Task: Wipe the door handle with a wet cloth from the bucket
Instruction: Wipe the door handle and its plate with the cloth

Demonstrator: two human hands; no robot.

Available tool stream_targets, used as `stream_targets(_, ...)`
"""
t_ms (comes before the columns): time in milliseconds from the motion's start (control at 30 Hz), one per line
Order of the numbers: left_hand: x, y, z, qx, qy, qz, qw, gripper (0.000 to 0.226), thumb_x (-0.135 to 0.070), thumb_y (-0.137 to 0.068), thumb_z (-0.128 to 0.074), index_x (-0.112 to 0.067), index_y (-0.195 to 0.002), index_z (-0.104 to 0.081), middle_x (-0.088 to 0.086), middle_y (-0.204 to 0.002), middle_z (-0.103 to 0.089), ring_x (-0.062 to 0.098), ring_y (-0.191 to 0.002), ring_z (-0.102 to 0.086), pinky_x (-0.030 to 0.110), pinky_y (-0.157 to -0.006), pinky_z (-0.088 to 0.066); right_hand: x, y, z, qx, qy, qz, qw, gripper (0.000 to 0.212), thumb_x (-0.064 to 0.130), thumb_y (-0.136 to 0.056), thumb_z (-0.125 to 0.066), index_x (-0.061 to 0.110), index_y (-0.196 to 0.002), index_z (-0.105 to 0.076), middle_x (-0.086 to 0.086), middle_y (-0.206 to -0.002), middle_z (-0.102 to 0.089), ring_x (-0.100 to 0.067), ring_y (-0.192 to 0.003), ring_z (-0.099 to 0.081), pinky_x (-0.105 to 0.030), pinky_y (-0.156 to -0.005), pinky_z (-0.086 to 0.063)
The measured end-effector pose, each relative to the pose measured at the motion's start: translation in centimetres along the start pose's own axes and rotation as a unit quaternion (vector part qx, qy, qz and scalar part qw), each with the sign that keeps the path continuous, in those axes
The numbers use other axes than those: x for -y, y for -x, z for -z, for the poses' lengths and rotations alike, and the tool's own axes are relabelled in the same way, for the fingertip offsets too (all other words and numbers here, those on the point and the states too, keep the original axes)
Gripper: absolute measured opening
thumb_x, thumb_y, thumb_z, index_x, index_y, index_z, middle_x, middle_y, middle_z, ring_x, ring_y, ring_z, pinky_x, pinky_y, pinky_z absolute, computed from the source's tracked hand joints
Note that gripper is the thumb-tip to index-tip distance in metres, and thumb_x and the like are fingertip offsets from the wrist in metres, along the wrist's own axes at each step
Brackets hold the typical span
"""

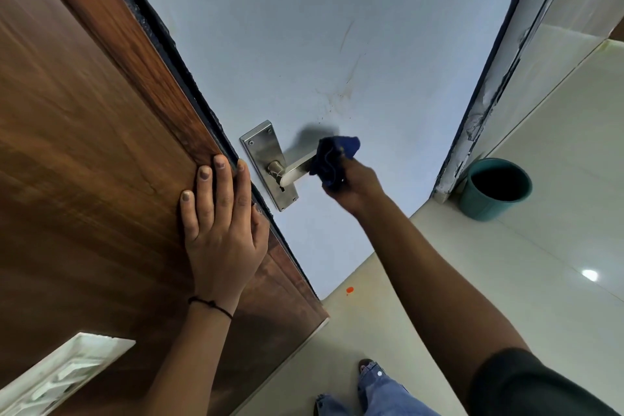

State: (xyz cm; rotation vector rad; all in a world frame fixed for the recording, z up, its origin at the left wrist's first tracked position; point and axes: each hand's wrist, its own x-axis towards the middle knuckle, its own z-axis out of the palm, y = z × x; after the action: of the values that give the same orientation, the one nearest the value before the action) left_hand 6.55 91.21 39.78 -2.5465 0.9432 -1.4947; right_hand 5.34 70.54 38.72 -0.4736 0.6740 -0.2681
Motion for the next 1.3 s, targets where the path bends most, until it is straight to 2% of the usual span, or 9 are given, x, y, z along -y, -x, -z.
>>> stream_targets(133,-0.1,-0.1,0.1,-0.002,-0.001,0.003,1.000,0.067,-0.029,-0.093,-0.043,-0.012,-0.153,-0.018,0.005,-0.159,-0.002,0.026,-0.146,-0.008,0.039,-0.121,0.005,0.8,0.0,-0.1,-0.052,0.216,0.150,0.963,0.023,0.015,-0.098,-0.049,0.003,-0.116,-0.057,-0.017,-0.092,-0.063,-0.029,-0.061,-0.055,-0.026,-0.045,-0.042)
stream_targets(233,-0.1,-0.1,0.0,0.001,-0.003,0.003,1.000,0.066,-0.029,-0.094,-0.042,-0.012,-0.153,-0.018,0.005,-0.160,-0.004,0.026,-0.146,-0.008,0.039,-0.121,0.005,-0.3,0.4,-0.3,-0.055,0.378,0.280,0.881,0.027,0.011,-0.095,-0.045,0.012,-0.121,-0.054,-0.011,-0.110,-0.065,-0.035,-0.089,-0.061,-0.037,-0.064,-0.054)
stream_targets(333,-0.1,0.0,-0.1,0.005,-0.006,0.003,1.000,0.067,-0.030,-0.094,-0.043,-0.012,-0.153,-0.019,0.011,-0.159,-0.015,0.026,-0.148,-0.007,0.039,-0.121,0.005,-1.2,1.0,0.0,-0.057,0.538,0.343,0.768,0.043,0.011,-0.093,-0.044,0.019,-0.136,-0.045,-0.001,-0.143,-0.047,-0.034,-0.117,-0.044,-0.046,-0.095,-0.043)
stream_targets(567,0.0,-0.1,-0.3,-0.005,-0.022,-0.002,1.000,0.066,-0.030,-0.094,-0.043,-0.011,-0.153,-0.020,0.012,-0.157,-0.018,0.021,-0.151,0.006,0.039,-0.122,0.005,-6.2,4.6,-1.5,0.029,0.793,0.433,0.428,0.052,0.028,-0.085,-0.049,0.024,-0.137,-0.043,-0.001,-0.148,-0.042,-0.034,-0.122,-0.039,-0.045,-0.091,-0.038)
stream_targets(800,0.1,-0.1,-0.3,-0.006,-0.016,-0.009,1.000,0.064,-0.031,-0.096,-0.040,-0.011,-0.153,-0.018,0.012,-0.158,-0.016,0.022,-0.151,0.003,0.038,-0.122,0.007,-4.2,5.1,-2.5,0.079,0.848,0.462,0.249,0.059,0.016,-0.080,-0.015,0.017,-0.120,-0.058,-0.006,-0.128,-0.058,-0.034,-0.113,-0.053,-0.044,-0.088,-0.037)
stream_targets(867,0.1,-0.1,-0.3,-0.011,-0.017,-0.007,1.000,0.063,-0.031,-0.096,-0.038,-0.012,-0.153,-0.018,0.011,-0.160,-0.010,0.021,-0.151,0.006,0.038,-0.122,0.006,-3.3,4.9,-2.4,0.104,0.853,0.451,0.242,0.057,0.015,-0.079,-0.019,0.021,-0.123,-0.055,-0.002,-0.131,-0.055,-0.032,-0.116,-0.050,-0.043,-0.089,-0.031)
stream_targets(1000,0.1,-0.1,-0.3,-0.013,-0.001,-0.005,1.000,0.065,-0.031,-0.095,-0.039,-0.012,-0.153,-0.016,0.011,-0.159,-0.012,0.021,-0.151,0.005,0.038,-0.122,0.006,-1.2,3.5,-2.0,0.065,0.817,0.414,0.396,0.045,0.024,-0.088,-0.050,0.030,-0.133,-0.051,0.007,-0.137,-0.054,-0.028,-0.120,-0.044,-0.042,-0.092,-0.028)
stream_targets(1067,0.1,-0.1,-0.3,-0.014,0.005,-0.008,1.000,0.066,-0.031,-0.095,-0.040,-0.012,-0.153,-0.015,0.012,-0.157,-0.017,0.023,-0.150,-0.001,0.038,-0.122,0.006,-0.6,3.1,-1.9,0.062,0.812,0.399,0.422,0.043,0.026,-0.090,-0.050,0.030,-0.133,-0.050,0.008,-0.137,-0.054,-0.027,-0.121,-0.043,-0.044,-0.096,-0.027)
stream_targets(1300,0.0,-0.1,-0.2,-0.014,0.002,-0.010,1.000,0.065,-0.032,-0.096,-0.039,-0.011,-0.153,-0.017,0.009,-0.158,-0.017,0.022,-0.151,0.007,0.040,-0.122,0.003,-3.5,4.6,-2.1,0.086,0.851,0.466,0.228,0.047,0.017,-0.084,-0.034,0.023,-0.126,-0.053,-0.008,-0.136,-0.051,-0.032,-0.112,-0.051,-0.046,-0.091,-0.036)
